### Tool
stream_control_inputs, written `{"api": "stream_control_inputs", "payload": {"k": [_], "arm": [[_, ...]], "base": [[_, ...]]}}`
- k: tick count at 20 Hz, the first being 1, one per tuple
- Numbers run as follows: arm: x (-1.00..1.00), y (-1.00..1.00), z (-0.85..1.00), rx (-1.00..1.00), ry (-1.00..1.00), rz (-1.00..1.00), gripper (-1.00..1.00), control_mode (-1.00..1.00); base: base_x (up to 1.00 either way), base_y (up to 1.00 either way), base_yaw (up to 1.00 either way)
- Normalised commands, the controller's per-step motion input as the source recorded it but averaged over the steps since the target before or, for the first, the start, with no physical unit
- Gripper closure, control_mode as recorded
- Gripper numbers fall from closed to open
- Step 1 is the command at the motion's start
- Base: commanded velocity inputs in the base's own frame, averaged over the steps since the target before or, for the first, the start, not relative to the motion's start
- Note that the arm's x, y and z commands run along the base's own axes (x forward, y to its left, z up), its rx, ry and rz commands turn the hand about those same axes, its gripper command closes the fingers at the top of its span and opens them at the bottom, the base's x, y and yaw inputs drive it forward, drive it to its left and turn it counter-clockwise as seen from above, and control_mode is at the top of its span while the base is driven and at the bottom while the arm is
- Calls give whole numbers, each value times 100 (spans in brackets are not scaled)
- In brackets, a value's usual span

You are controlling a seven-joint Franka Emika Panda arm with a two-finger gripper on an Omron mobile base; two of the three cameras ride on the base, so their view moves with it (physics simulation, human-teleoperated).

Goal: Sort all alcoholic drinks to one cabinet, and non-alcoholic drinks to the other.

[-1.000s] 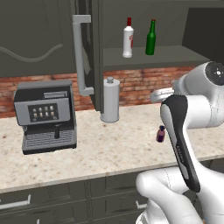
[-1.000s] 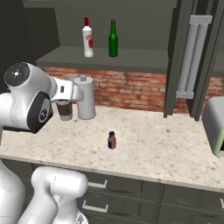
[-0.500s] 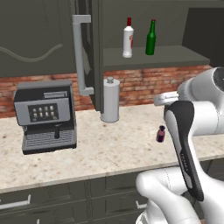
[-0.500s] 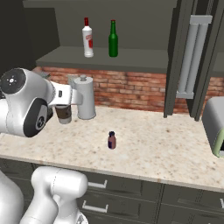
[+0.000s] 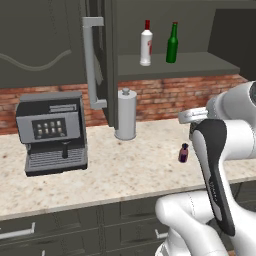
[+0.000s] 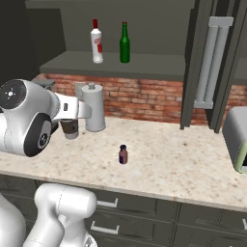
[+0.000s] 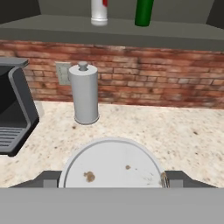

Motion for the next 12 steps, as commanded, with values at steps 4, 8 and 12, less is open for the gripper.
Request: {"api": "stream_control_inputs", "payload": {"k": [4, 8, 12], "arm": [[0, 0, 0, 0, 0, 0, 100, 100], [0, 0, 0, 0, 0, 0, 100, 100], [0, 0, 0, 0, 0, 0, 100, 100]], "base": [[-27, -16, 0], [-32, -18, 0], [-33, -19, 0]]}}
